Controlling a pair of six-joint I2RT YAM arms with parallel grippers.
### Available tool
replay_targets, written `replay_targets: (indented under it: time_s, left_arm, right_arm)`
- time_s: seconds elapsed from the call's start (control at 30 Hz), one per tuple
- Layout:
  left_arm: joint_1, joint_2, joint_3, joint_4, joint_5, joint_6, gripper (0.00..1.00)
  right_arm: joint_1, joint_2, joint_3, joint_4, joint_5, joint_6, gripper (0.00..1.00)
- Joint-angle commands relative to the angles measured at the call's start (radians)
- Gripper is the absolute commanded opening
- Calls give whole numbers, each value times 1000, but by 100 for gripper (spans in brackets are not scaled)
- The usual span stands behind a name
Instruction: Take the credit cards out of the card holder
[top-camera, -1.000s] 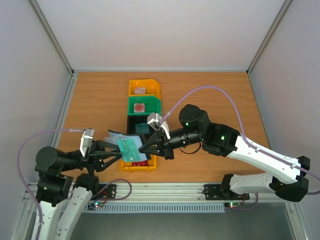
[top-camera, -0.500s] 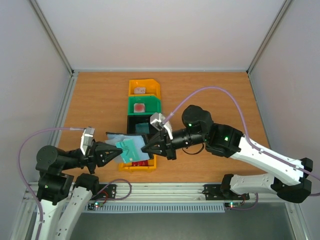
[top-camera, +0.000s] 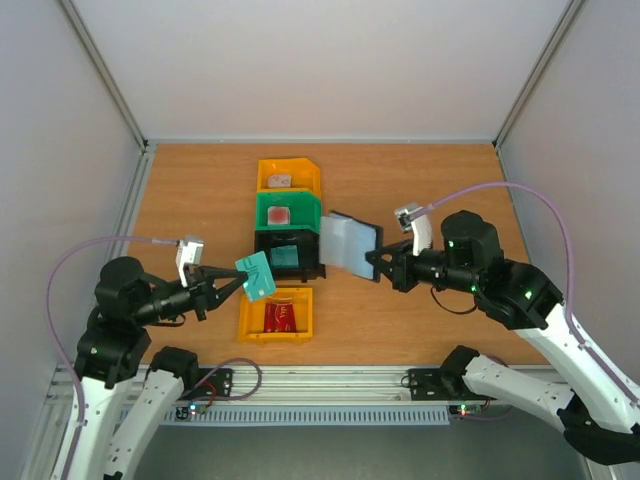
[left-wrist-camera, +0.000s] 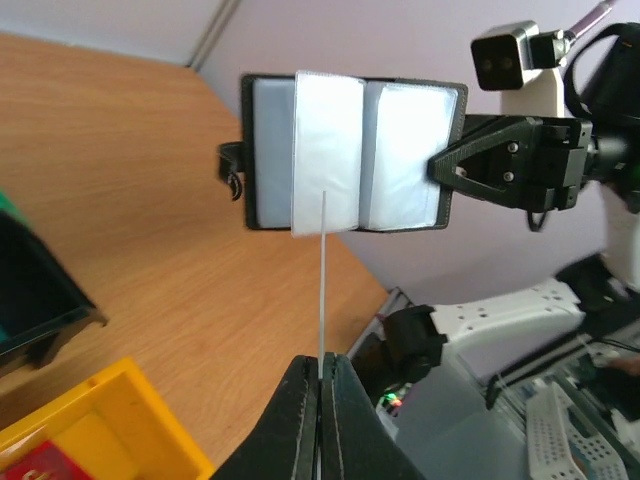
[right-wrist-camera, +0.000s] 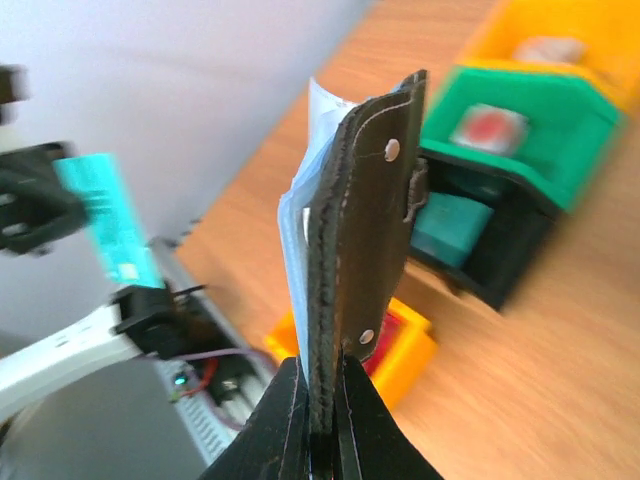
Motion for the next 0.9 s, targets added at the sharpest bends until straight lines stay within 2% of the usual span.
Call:
replay_targets:
  time_s: [0.0, 0.17, 0.33, 0.4, 0.63, 0.7, 0.77, 0.8, 0.87]
  left_arm:
    - [-2, 57, 43, -108, -119, 114, 0]
    - [-2, 102, 28, -125, -146, 116, 0]
    - [-2, 134, 17, -117, -160, 105, 0]
    - [-2, 147, 13, -105, -161, 107, 0]
    - [-2, 206, -24, -24, -147, 63, 0]
    - [-1, 230, -40, 9, -146, 42, 0]
    - [-2, 250, -52, 44, -137, 20, 0]
    - [-4, 259, -55, 59, -134, 16, 0]
    - [-4, 279, -52, 72, -130, 17, 0]
  right_arm:
    - [-108, 2, -27, -237, 111, 126, 1]
    - [-171, 96, -51, -236, -26, 142, 1]
    - [-247, 180, -105, -49, -347, 163, 1]
    - [-307, 201, -172, 21, -459, 207, 1]
    - [-483, 264, -442, 90, -600, 177, 2]
    - [-519, 311, -488, 51, -568, 125, 10]
    - [-556, 357, -484, -69, -427, 34, 31]
    - [-584, 362, -471, -126, -331, 18, 38]
    - [-623, 312, -452, -128, -224, 56, 48]
